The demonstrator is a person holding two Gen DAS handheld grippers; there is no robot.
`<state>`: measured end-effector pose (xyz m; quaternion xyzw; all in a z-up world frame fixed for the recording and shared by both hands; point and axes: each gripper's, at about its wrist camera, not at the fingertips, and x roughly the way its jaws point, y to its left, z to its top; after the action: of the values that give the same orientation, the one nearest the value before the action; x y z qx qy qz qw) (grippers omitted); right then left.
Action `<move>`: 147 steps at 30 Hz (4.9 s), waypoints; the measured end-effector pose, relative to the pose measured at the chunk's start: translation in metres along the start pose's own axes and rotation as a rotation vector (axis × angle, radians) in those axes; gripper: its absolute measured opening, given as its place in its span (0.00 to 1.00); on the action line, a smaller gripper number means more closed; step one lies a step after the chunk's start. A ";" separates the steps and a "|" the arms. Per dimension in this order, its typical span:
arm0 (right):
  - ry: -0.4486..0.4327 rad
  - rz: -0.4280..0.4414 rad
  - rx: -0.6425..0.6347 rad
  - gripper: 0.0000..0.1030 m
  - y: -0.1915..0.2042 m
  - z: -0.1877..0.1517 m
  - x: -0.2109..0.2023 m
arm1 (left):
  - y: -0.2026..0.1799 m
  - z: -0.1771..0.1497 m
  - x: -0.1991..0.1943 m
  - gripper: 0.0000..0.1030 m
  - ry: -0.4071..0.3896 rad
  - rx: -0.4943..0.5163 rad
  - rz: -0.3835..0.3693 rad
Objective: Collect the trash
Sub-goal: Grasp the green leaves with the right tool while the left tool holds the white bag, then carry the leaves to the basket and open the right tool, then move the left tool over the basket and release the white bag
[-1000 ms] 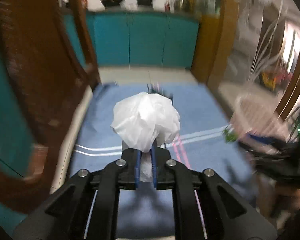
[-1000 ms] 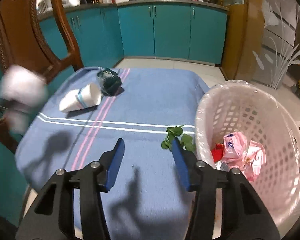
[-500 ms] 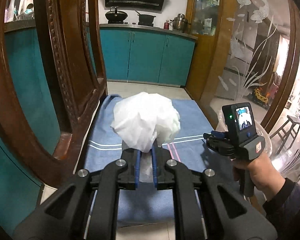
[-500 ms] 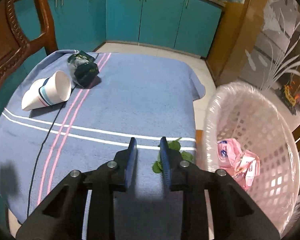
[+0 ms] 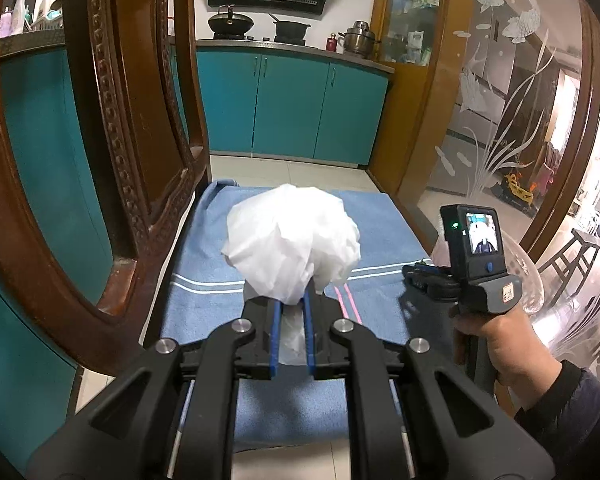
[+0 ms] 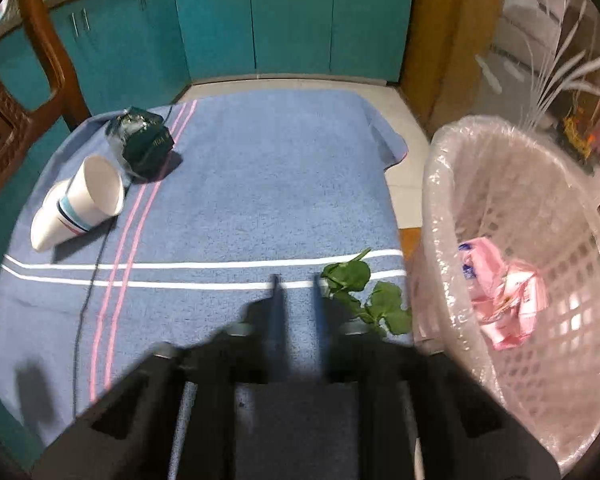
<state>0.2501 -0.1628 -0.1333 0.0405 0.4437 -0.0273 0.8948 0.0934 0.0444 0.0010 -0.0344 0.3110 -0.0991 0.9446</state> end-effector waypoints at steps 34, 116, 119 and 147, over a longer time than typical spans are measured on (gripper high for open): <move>-0.074 0.019 0.085 0.36 -0.010 -0.039 -0.044 | 0.002 -0.003 0.023 0.14 0.053 0.007 0.004; -0.586 0.158 0.657 0.94 -0.194 -0.055 -0.186 | -0.079 -0.001 0.059 0.15 0.121 0.119 -0.142; -0.604 0.140 0.682 0.94 -0.200 -0.059 -0.190 | -0.136 0.012 0.074 0.19 0.126 0.168 -0.219; -0.165 0.200 0.049 0.89 -0.082 -0.035 -0.127 | -0.014 0.000 0.130 0.86 0.127 -0.236 0.122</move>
<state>0.1386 -0.2397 -0.0568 0.1040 0.3614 0.0478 0.9254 0.1935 0.0035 -0.0733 -0.1202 0.3810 -0.0062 0.9167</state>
